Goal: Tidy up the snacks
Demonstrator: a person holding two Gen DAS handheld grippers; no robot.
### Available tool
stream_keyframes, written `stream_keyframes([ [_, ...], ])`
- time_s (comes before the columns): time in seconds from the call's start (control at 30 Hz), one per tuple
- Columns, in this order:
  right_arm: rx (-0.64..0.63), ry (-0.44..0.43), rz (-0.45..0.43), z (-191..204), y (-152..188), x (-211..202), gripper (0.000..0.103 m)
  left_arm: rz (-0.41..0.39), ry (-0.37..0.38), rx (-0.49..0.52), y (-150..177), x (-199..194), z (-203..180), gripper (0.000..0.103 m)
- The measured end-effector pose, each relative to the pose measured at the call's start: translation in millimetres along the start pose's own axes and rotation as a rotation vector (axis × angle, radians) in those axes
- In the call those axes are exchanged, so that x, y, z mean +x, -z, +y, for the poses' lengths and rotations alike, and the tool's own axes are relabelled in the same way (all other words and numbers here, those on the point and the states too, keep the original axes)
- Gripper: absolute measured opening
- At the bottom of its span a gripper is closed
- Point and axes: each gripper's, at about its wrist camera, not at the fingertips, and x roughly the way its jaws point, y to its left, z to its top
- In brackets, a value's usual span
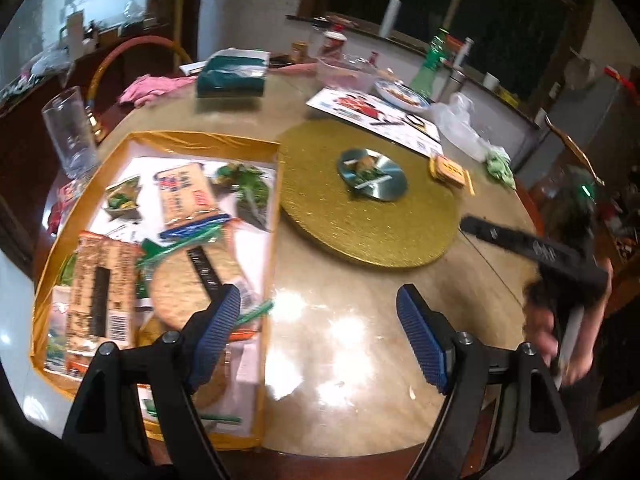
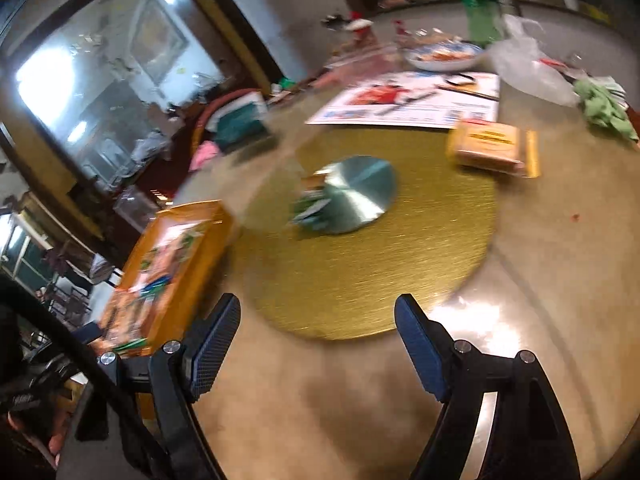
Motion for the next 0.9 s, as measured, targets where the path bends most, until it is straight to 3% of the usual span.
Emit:
stream_keyframes([
  [0.33, 0.078, 0.113, 0.038, -103.4, -98.5, 28.7, 0.08, 0.033, -0.02, 0.014, 14.7, 4.2, -15.4, 0.081],
  [0.57, 0.06, 0.203, 0.049, -129.1, -155.8, 67.9, 0.08, 0.044, -0.055, 0.008, 20.4, 1.3, -11.9, 0.081],
  [0.73, 0.091, 0.171, 0.111, -150.8, -158.7, 89.9, 0.08, 0.038, -0.053, 0.001, 22.5, -0.2, -9.6, 0.081],
  [0.83, 0.065, 0.103, 0.121, -145.5, -137.7, 78.4, 0.08, 0.055, -0.033, -0.004, 23.0, 6.2, -8.4, 0.081],
  [0.9, 0.021, 0.106, 0.136, -136.1, -126.8, 74.4, 0.08, 0.061, -0.024, 0.004, 22.1, 10.9, -10.0, 0.081],
])
